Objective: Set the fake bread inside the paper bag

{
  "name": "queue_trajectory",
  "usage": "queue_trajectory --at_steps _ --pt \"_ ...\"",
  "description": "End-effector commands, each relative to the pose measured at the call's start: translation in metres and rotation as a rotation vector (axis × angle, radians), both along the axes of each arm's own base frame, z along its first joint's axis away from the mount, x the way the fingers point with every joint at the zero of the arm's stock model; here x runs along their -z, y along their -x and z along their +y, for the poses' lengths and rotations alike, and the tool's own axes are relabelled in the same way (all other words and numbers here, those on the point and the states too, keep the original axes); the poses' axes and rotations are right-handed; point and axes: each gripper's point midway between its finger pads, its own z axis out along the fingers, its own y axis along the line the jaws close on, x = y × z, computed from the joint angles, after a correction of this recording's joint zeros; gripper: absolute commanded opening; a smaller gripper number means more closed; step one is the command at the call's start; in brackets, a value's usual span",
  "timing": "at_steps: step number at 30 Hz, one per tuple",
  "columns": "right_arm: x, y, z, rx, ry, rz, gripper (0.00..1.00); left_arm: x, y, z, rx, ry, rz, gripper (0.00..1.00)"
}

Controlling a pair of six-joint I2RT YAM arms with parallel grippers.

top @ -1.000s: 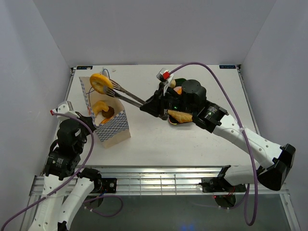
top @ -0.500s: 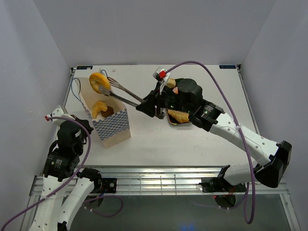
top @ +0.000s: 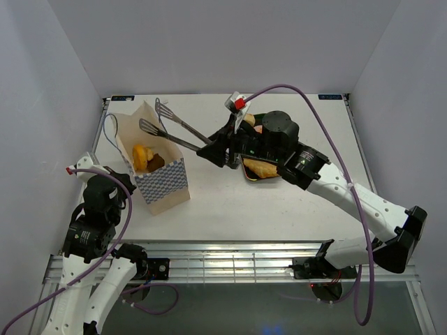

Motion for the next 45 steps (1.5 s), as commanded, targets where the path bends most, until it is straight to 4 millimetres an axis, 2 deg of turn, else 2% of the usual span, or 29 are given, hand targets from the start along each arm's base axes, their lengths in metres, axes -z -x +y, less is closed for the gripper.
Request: queue_trajectory --at_steps 1,6,7,11,12,13,14,15,16,18,20,21,23,24,26,27,30,31,33,34,35,40,42,45 --pt "-0.071 0.013 -0.02 0.018 -0.152 -0.124 0.56 -0.01 -0.001 0.0 0.008 -0.008 -0.026 0.0" --pt "-0.089 0.013 -0.041 0.099 -0.19 -0.145 0.53 -0.009 -0.003 0.001 0.012 -0.023 -0.025 0.0" --pt "-0.083 0.013 -0.048 0.121 -0.171 -0.133 0.52 -0.008 -0.003 0.0 0.014 -0.024 -0.023 0.0" --pt "-0.084 0.006 -0.072 0.238 -0.203 -0.128 0.51 -0.009 -0.005 0.0 0.022 -0.038 -0.022 0.0" --pt "-0.084 -0.006 -0.083 0.332 -0.212 -0.117 0.5 -0.01 -0.005 0.0 0.023 -0.04 -0.022 0.0" --pt "-0.09 -0.006 -0.096 0.379 -0.236 -0.114 0.51 -0.01 -0.005 0.0 0.025 -0.048 -0.022 0.0" --pt "-0.082 -0.011 -0.103 0.423 -0.232 -0.102 0.52 -0.011 -0.005 0.0 0.026 -0.052 -0.022 0.0" --pt "-0.08 -0.021 -0.115 0.511 -0.236 -0.091 0.55 -0.012 -0.005 0.001 0.027 -0.054 -0.025 0.0" --pt "-0.081 -0.022 -0.127 0.559 -0.249 -0.09 0.56 -0.012 -0.005 0.001 0.025 -0.057 -0.027 0.0" --pt "-0.065 -0.033 -0.142 0.657 -0.218 -0.066 0.56 -0.012 -0.006 0.001 0.027 -0.061 -0.028 0.0" --pt "-0.058 -0.034 -0.152 0.696 -0.204 -0.054 0.57 -0.01 -0.006 0.001 0.03 -0.063 -0.025 0.0" --pt "-0.045 -0.036 -0.155 0.721 -0.178 -0.031 0.57 -0.008 -0.007 -0.001 0.036 -0.06 -0.024 0.0" --pt "-0.034 -0.034 -0.163 0.743 -0.159 -0.01 0.56 -0.006 -0.008 -0.002 0.045 -0.062 -0.019 0.0" --pt "-0.015 -0.035 -0.166 0.763 -0.117 0.013 0.56 -0.005 -0.009 -0.002 0.045 -0.063 -0.019 0.0" --pt "-0.002 -0.032 -0.173 0.782 -0.1 0.045 0.56 0.0 -0.011 -0.004 0.056 -0.069 -0.008 0.0" --pt "0.02 -0.032 -0.178 0.804 -0.045 0.069 0.56 0.0 -0.011 -0.005 0.059 -0.071 -0.007 0.0" --pt "0.045 -0.026 -0.19 0.835 -0.009 0.124 0.57 0.001 -0.012 -0.004 0.064 -0.084 -0.004 0.0" --pt "0.064 -0.02 -0.198 0.845 0.043 0.15 0.57 0.003 -0.013 -0.004 0.064 -0.086 -0.001 0.0" --pt "0.083 -0.013 -0.205 0.853 0.079 0.196 0.58 0.002 -0.013 -0.005 0.07 -0.084 -0.008 0.0" --pt "0.086 -0.007 -0.212 0.851 0.086 0.2 0.61 0.002 -0.013 -0.006 0.075 -0.083 -0.009 0.0" --pt "0.102 -0.001 -0.219 0.855 0.146 0.217 0.61 0.004 -0.013 -0.007 0.081 -0.082 -0.006 0.0" --pt "0.11 0.017 -0.247 0.885 0.196 0.248 0.62 0.01 -0.013 -0.01 0.097 -0.08 -0.004 0.0" --pt "0.113 0.021 -0.251 0.882 0.221 0.256 0.62 0.015 -0.014 -0.012 0.104 -0.074 0.001 0.0" --pt "0.127 0.027 -0.246 0.842 0.294 0.284 0.63 0.018 -0.014 -0.014 0.114 -0.071 0.01 0.0"
